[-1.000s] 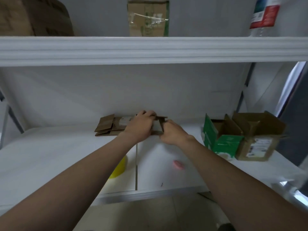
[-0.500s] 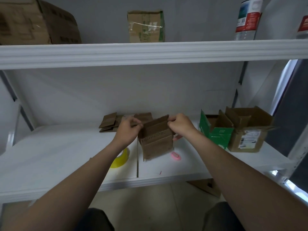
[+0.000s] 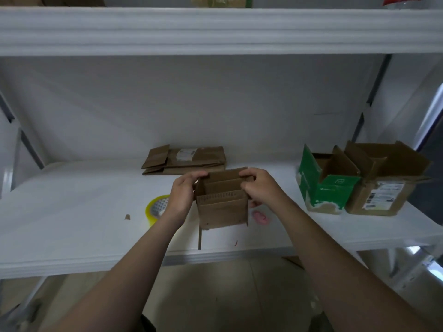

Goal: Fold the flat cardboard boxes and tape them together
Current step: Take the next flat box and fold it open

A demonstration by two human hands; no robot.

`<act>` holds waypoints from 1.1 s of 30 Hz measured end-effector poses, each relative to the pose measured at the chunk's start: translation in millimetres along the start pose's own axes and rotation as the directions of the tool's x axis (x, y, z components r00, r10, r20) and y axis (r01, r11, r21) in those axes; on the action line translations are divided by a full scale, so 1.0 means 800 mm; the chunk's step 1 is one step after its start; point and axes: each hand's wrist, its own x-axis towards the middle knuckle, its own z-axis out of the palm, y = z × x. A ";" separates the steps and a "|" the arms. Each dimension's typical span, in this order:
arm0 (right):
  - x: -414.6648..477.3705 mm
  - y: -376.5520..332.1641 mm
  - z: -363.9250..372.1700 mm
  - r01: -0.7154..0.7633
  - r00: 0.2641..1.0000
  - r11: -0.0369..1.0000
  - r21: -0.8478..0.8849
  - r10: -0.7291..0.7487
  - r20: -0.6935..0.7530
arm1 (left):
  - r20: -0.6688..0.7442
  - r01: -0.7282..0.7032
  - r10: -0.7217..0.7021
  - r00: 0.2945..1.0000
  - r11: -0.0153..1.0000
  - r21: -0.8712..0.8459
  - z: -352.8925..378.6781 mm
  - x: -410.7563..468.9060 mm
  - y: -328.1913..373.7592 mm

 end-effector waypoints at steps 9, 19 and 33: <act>0.021 0.022 0.000 0.108 0.994 0.991 -0.076 -0.108 0.004 | 0.121 -0.106 0.106 0.987 0.994 -0.010 0.006 0.018 -0.020; 0.021 0.019 -0.006 0.144 0.985 0.985 -0.091 -0.134 0.109 | 0.105 -0.108 0.110 0.988 0.994 -0.023 0.016 0.016 -0.017; 0.012 0.025 0.009 0.062 0.990 0.997 0.043 -0.067 0.128 | 0.387 -0.375 0.190 0.902 0.788 0.489 0.005 0.020 -0.053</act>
